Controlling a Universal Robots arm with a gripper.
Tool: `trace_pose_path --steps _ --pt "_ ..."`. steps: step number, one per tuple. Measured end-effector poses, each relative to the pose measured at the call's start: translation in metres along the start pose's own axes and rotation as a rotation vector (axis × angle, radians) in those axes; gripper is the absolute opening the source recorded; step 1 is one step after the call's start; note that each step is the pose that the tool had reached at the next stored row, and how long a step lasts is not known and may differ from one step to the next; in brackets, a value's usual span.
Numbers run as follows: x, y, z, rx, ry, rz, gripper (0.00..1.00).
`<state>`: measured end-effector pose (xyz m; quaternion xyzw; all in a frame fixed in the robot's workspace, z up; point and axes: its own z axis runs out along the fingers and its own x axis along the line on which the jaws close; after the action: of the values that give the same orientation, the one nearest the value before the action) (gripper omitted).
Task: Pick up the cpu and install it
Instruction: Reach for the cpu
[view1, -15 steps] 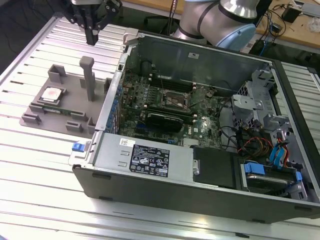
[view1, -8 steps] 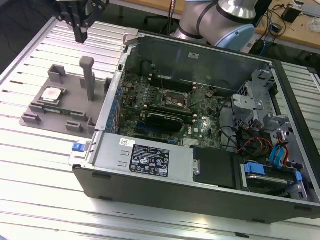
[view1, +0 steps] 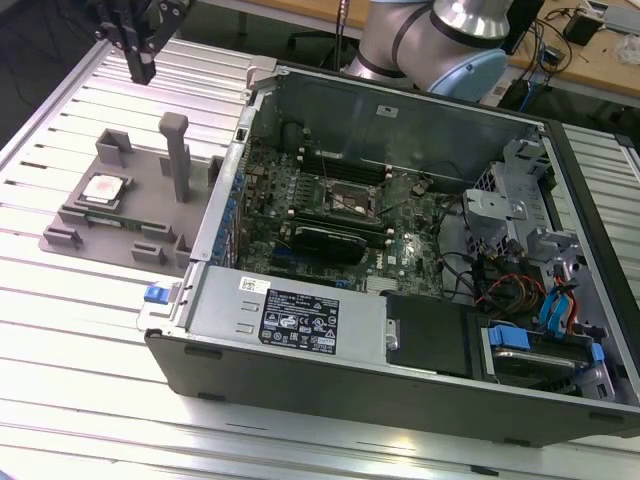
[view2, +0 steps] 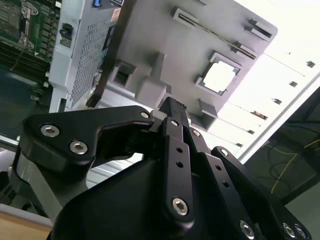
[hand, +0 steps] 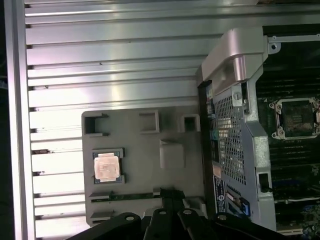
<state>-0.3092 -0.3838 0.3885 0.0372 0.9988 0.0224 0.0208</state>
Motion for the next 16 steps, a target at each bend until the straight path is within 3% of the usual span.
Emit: trace_pose_path --steps 16 --pt "0.0247 -0.0026 0.0188 -0.0001 -0.0001 0.0 0.11"
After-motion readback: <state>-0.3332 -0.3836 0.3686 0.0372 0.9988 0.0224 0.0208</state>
